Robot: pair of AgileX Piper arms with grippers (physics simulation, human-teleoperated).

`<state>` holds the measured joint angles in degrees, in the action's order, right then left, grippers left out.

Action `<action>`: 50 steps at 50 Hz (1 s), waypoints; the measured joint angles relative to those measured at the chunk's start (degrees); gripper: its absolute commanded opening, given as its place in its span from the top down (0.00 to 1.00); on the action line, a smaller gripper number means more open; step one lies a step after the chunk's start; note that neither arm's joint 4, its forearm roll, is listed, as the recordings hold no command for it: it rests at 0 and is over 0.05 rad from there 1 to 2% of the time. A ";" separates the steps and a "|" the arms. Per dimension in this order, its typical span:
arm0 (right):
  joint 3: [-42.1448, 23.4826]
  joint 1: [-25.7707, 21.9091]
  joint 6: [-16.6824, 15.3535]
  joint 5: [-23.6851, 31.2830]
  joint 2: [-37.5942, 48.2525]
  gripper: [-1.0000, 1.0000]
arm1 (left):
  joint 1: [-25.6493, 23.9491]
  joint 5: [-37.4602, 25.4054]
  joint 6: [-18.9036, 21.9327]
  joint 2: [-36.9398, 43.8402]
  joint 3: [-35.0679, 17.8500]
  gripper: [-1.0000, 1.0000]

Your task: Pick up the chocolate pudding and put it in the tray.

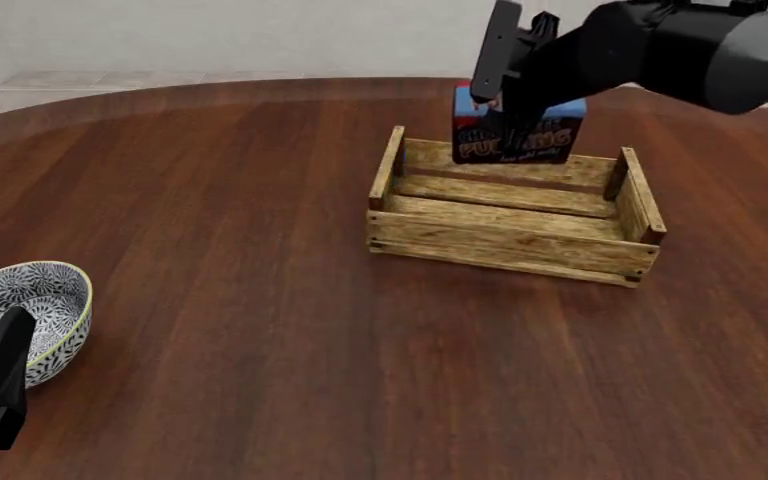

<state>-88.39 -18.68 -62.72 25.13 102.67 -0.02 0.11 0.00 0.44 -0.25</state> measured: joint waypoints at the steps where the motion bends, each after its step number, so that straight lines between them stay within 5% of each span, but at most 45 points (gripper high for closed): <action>1: -0.12 0.03 0.13 -0.05 0.23 1.00 | 0.00 0.00 0.00 0.00 0.00 0.00; 50: -0.93 1.77 2.87 -3.68 6.69 1.00 | 0.00 0.00 0.00 0.00 0.00 0.00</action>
<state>-89.33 -16.90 -59.85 21.45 109.36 -0.02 0.11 0.00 0.44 -0.25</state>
